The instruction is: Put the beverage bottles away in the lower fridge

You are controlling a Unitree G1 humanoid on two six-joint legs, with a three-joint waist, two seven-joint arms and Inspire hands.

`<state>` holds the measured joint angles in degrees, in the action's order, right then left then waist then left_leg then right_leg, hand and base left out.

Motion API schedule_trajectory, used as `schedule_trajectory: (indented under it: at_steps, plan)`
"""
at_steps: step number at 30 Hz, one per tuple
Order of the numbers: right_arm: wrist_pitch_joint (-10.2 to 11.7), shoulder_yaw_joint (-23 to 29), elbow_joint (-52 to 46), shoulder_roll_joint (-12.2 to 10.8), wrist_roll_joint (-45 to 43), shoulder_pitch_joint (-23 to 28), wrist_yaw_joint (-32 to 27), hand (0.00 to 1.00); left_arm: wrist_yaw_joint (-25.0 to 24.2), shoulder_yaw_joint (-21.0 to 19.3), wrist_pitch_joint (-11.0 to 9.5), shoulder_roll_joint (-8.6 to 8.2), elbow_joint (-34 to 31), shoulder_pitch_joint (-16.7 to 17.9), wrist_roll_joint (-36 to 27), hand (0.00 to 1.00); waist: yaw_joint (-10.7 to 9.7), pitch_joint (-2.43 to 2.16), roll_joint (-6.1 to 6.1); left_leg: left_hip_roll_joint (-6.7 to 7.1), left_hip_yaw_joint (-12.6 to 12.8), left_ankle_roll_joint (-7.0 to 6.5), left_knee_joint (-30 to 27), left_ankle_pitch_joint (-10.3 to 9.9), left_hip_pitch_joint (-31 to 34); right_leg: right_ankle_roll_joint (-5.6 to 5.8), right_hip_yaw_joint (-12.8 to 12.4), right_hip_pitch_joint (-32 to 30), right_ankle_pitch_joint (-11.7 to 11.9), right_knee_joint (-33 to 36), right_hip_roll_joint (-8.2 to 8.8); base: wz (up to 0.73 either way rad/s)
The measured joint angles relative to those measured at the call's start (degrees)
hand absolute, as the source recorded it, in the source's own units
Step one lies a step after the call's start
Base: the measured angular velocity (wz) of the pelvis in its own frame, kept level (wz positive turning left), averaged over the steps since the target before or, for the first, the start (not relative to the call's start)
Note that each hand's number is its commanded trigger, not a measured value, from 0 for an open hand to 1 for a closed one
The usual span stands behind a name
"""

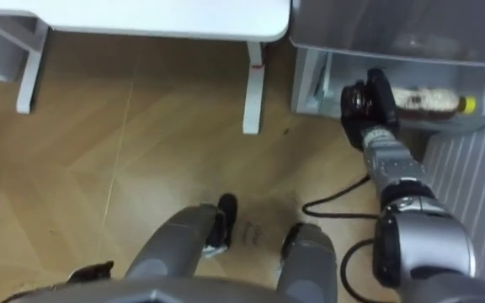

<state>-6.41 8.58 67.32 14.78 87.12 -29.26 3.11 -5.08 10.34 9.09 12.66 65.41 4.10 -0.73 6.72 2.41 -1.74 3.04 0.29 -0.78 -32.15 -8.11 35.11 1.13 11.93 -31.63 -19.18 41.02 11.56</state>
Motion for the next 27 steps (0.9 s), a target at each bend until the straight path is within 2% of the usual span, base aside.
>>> schedule_trajectory:
  at_steps: [5,12,19,24,27]
  plan:
    - [0.07,-0.6,0.12,1.58,-1.17,-1.51,-0.14,1.0,0.98,1.31,-0.01,0.01,-0.04,-0.53,-0.91,0.0,0.56,0.15,0.23,-0.35,0.19,0.5,-2.86,-0.73,3.34,-0.76,-0.09,-3.4,-1.33,3.26,0.18,0.01]
    - [0.17,-2.43,0.25,2.88,-1.42,-1.56,-0.07,1.0,2.44,1.86,0.03,0.14,-0.12,-0.69,-3.22,0.0,1.35,0.27,0.39,-1.4,-0.25,1.31,-9.8,-3.58,8.45,-1.91,0.43,-7.37,-4.19,9.44,0.12,0.01]
    - [0.26,-5.08,0.23,4.24,-1.45,-2.23,-0.09,1.0,3.67,4.18,-0.44,0.69,-0.23,-0.85,-4.26,0.0,1.53,0.28,0.59,-1.54,-0.17,1.59,-13.98,-5.11,10.84,-2.32,0.52,-9.42,-6.29,13.77,0.71,0.04]
    - [0.25,-5.08,0.23,5.6,-2.37,-2.46,-0.83,1.0,3.68,4.37,-0.56,1.63,-0.21,-0.55,-4.19,0.0,1.67,0.25,0.8,-1.51,0.04,1.53,-16.36,-5.98,12.43,-2.65,0.39,-10.75,-7.19,16.17,1.42,0.02]
    - [0.25,-5.08,0.23,5.98,-2.84,-3.66,-2.4,1.0,3.68,4.01,-0.56,2.01,-0.26,-0.55,-3.89,0.0,1.71,0.22,1.03,-1.53,0.36,1.43,-17.74,-6.52,13.16,-2.45,-0.09,-11.58,-7.72,17.52,1.42,-0.02]
